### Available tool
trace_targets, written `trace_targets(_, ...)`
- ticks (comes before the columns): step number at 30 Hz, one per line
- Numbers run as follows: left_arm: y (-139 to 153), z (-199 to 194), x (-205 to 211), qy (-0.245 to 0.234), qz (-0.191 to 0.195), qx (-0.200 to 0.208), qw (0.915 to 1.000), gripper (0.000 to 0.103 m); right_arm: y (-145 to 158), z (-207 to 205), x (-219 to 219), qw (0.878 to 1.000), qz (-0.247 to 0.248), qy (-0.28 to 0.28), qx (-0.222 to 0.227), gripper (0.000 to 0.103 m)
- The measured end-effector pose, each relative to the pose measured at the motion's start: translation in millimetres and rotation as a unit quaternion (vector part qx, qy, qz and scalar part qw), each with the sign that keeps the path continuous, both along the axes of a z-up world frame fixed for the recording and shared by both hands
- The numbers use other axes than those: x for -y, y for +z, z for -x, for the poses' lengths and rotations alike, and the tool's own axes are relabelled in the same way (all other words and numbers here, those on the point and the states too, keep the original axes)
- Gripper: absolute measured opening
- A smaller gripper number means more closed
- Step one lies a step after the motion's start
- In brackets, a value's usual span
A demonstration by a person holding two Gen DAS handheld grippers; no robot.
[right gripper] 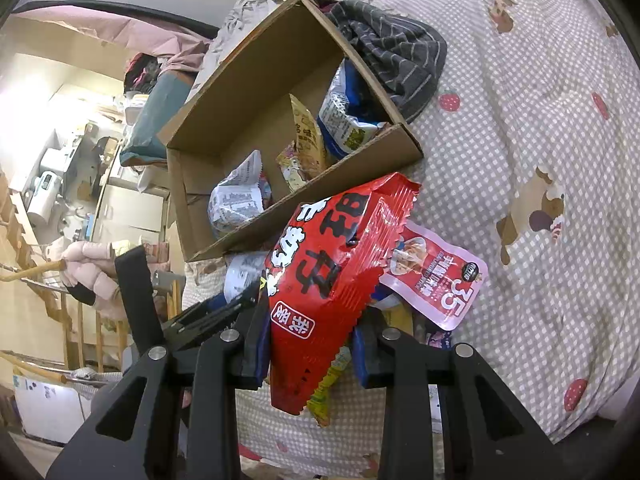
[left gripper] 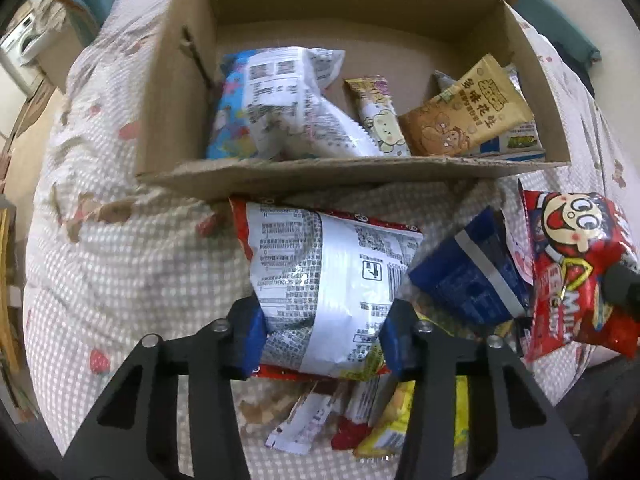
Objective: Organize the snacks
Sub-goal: 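Grasp the white chip bag with the left gripper while the right grasps the red bag, then carry the white chip bag and red bag over the box with both grippers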
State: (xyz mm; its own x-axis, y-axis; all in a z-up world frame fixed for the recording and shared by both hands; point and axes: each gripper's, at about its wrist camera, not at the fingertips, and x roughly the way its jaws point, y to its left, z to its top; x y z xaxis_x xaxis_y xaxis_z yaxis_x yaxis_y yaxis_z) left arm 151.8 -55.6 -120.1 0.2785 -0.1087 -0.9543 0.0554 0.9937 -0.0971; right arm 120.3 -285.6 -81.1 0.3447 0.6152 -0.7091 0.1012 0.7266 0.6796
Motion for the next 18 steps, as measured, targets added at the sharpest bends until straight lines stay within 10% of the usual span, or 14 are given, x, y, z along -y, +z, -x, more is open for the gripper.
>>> trace_targets(18,52,41,-14,0.014,-0.005,0.042,0.999,0.041,12,5,-10,0.999,-0.006,0.013,0.029,0.033)
